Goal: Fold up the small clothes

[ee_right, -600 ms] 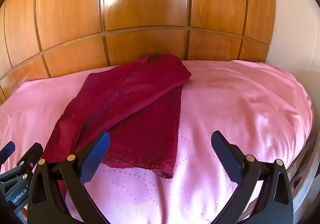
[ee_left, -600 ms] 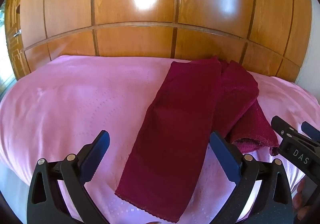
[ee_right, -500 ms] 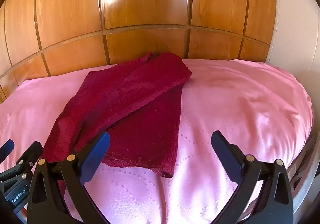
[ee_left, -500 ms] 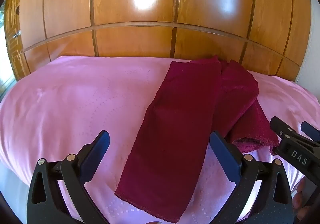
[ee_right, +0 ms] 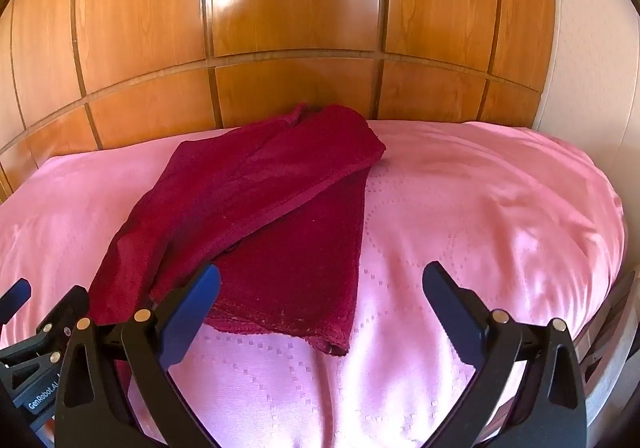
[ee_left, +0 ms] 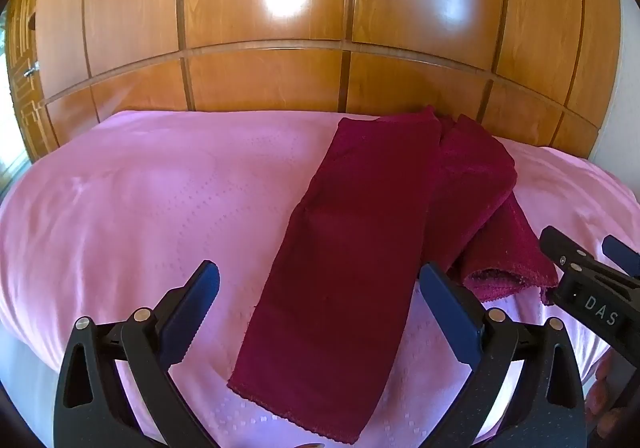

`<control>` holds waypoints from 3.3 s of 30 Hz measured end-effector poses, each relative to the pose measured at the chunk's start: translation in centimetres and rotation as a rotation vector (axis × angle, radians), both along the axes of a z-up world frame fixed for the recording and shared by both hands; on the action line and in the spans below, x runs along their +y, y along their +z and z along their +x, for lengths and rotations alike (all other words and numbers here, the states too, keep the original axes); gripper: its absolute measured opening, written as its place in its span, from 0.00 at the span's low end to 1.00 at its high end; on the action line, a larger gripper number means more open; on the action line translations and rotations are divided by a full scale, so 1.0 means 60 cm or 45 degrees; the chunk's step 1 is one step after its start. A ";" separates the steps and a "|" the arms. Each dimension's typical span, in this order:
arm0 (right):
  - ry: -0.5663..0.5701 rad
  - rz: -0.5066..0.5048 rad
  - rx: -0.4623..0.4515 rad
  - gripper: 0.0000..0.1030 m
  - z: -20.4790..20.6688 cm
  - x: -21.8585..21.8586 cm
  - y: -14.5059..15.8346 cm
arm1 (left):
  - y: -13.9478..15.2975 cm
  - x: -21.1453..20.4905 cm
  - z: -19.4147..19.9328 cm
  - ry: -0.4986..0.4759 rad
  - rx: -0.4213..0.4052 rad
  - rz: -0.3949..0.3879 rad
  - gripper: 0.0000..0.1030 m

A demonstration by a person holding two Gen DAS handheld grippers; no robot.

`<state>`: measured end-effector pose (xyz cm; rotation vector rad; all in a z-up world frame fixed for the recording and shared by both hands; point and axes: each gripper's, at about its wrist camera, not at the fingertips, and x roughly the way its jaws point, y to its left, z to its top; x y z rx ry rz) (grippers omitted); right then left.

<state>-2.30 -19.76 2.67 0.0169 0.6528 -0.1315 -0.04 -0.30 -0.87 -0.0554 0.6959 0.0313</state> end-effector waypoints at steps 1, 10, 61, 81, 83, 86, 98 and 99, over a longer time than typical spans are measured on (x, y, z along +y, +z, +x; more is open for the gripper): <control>0.003 -0.001 0.000 0.98 0.000 0.000 0.000 | 0.000 0.000 -0.001 -0.001 0.000 0.001 0.96; 0.020 -0.008 0.005 0.98 -0.001 0.006 0.003 | 0.000 -0.006 -0.002 -0.005 0.002 0.014 0.96; 0.055 0.109 0.010 0.98 0.011 -0.024 -0.002 | -0.047 -0.015 0.026 -0.093 0.123 0.037 0.79; 0.260 0.599 0.339 0.48 0.187 -0.024 -0.069 | -0.063 0.032 0.044 -0.198 0.131 -0.129 0.00; 0.280 0.613 0.340 0.18 0.200 -0.024 -0.066 | -0.051 0.039 0.046 -0.197 0.104 -0.144 0.00; 0.356 0.565 0.263 0.06 0.206 -0.033 -0.030 | -0.032 0.054 0.056 -0.169 0.060 -0.128 0.00; -0.101 0.120 0.041 0.06 0.224 -0.311 0.064 | 0.038 0.194 0.180 0.131 -0.054 -0.067 0.00; -0.174 0.074 0.060 0.06 0.238 -0.346 0.059 | 0.043 0.201 0.198 0.153 -0.057 -0.043 0.00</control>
